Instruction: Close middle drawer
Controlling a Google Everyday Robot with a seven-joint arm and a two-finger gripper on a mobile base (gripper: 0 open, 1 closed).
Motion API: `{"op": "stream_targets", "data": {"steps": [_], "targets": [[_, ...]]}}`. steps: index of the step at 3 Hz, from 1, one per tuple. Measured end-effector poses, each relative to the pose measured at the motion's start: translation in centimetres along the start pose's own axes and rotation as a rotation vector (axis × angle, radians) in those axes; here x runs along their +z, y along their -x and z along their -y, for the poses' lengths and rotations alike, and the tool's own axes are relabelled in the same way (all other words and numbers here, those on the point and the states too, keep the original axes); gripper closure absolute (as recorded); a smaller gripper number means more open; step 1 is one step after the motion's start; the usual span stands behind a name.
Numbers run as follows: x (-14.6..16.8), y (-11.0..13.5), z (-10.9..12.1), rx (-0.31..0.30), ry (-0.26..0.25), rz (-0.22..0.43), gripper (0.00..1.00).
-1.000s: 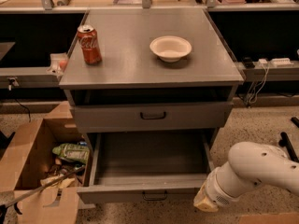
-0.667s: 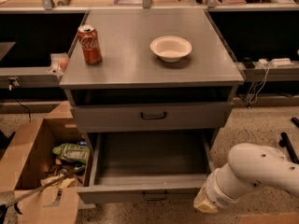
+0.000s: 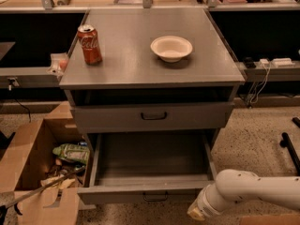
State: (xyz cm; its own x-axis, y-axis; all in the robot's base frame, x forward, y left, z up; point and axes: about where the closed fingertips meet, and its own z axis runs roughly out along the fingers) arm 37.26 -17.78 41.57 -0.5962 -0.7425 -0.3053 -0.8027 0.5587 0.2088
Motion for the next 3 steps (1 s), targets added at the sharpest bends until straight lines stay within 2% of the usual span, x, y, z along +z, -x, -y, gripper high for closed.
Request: {"op": "stream_targets", "data": {"steps": [1, 2, 3], "targets": [[3.3, 0.0, 2.8, 0.067, -0.055, 0.053, 1.0], [3.8, 1.2, 5.9, 0.087, -0.132, 0.097, 1.0], [3.7, 1.8, 7.1, 0.086, -0.162, 0.117, 1.0]]}}
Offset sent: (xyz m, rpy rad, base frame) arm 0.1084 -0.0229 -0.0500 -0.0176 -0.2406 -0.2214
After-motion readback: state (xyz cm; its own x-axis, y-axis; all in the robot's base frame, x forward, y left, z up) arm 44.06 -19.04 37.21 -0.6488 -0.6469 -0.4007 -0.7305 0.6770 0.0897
